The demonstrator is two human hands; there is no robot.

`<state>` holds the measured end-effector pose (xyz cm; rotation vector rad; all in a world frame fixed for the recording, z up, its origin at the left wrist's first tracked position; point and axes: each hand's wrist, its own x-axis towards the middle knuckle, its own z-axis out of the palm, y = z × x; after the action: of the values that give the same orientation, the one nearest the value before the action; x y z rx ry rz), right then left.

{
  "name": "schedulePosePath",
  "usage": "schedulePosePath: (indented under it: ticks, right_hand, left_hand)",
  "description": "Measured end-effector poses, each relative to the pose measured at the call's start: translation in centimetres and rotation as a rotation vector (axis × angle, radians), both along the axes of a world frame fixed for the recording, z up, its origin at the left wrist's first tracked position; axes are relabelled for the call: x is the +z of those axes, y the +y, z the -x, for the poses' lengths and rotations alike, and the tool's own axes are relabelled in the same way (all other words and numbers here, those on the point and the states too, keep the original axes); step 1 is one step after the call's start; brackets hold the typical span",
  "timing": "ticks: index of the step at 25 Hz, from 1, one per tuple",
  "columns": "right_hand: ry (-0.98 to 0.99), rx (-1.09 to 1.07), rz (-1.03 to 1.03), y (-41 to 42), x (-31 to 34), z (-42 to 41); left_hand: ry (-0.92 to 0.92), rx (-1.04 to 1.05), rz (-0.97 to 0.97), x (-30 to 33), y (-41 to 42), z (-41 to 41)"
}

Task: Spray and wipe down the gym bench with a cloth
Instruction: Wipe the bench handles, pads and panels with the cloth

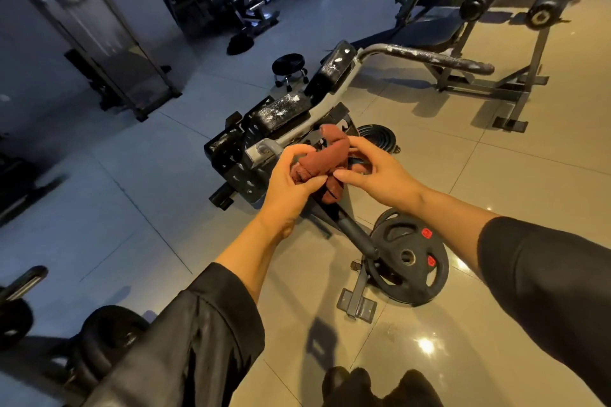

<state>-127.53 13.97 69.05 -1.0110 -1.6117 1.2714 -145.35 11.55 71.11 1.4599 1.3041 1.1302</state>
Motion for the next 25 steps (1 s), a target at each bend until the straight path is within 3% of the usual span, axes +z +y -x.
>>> schedulePosePath:
  ticks: [5,8,12,15,18,25]
  right_hand:
    - [-0.054,0.036,0.001,3.0,0.1,0.9]
    - [-0.222,-0.051,-0.022,6.2,-0.3,1.8]
    - [-0.438,-0.155,-0.050,10.8,-2.4,1.9]
    - [-0.539,-0.076,-0.056,13.8,-4.5,2.7]
    - [-0.536,0.046,-0.018,15.8,-6.7,5.5]
    - [-0.222,0.408,0.096,18.1,-9.7,7.4]
  left_hand:
    - [0.105,0.072,0.023,-1.4,2.1,0.4]
    - [0.240,0.088,0.043,-2.8,5.8,1.7]
    - [0.474,0.303,0.035,-5.2,9.1,4.2]
    - [0.599,0.347,-0.023,-7.0,9.8,4.9]
    - [0.665,0.361,-0.045,-7.6,9.1,4.6]
    - [0.756,0.586,0.057,-7.8,7.1,0.4]
